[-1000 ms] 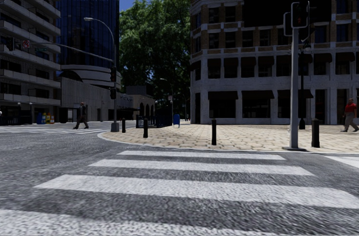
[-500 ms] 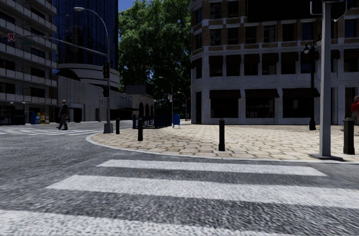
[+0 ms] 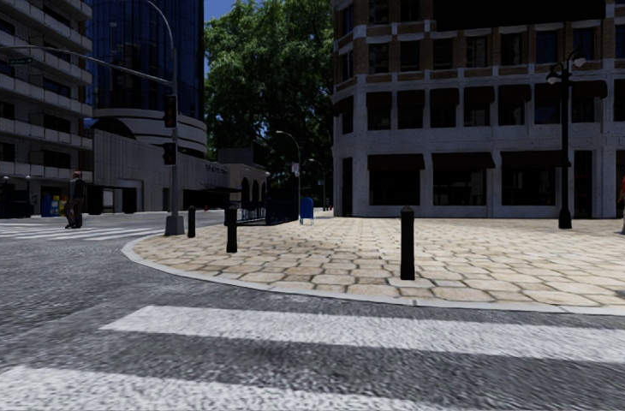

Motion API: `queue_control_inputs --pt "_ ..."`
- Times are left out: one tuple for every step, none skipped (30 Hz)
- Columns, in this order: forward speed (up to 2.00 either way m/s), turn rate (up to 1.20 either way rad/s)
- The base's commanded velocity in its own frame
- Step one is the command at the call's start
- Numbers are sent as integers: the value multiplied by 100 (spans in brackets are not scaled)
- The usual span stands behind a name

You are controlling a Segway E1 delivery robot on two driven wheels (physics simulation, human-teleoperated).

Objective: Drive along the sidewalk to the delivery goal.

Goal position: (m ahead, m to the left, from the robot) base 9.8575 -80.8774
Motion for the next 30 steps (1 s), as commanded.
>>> queue_control_inputs --pt "200 0" --pt "200 0" --pt "200 0" --pt "200 0" --pt "200 0" --pt "200 0" --pt "200 0" --pt "200 0" --pt "200 0" --pt "200 0" --pt "200 0" --pt "200 0" --pt "198 0" --pt "195 0" --pt "194 0" --pt "194 0" --pt "192 0" --pt "192 0" --pt "192 0" --pt "189 0" --pt "189 0" --pt "185 0" --pt "183 0" --pt "177 0" --pt "177 0" --pt "175 0" --pt "174 0" --pt "174 0" --pt "174 0" --pt "173 0"
